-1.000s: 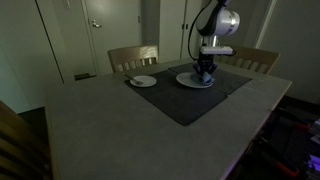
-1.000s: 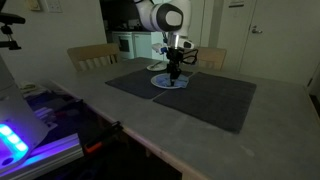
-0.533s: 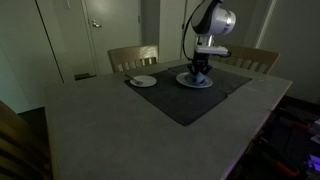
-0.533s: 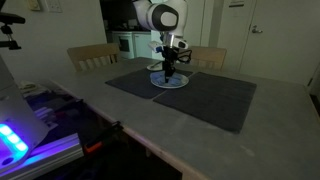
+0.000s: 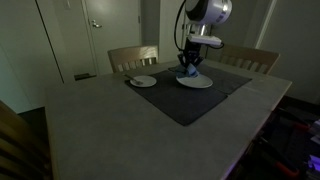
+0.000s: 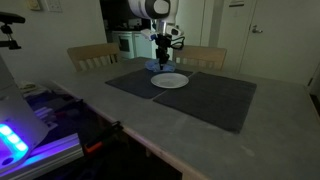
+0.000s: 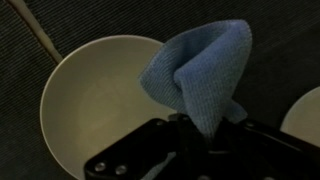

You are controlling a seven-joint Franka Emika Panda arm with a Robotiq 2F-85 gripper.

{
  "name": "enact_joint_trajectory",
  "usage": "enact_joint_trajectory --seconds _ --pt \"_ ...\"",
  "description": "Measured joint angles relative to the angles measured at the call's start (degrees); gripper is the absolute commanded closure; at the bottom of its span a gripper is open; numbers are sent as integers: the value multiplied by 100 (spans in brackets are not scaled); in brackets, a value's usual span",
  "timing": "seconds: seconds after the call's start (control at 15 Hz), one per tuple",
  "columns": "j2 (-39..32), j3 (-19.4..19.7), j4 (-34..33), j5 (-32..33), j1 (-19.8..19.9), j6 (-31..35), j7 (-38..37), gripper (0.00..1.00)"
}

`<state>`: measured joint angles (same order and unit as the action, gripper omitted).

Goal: Pick up the blue towel and wipe the plate on the right

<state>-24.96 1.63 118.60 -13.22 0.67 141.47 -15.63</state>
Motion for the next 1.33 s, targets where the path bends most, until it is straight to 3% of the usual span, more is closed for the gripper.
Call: enact_joint_trajectory --seconds 0.33,0.73,0.93,1.33 --pt "774 -196 -5 244 -502 -497 -214 97" --pt "920 -659 108 238 -899 -736 -220 97" --pt "821 -688 298 266 -1024 -388 -316 97" --pt "111 -693 527 278 -1158 1045 -407 97"
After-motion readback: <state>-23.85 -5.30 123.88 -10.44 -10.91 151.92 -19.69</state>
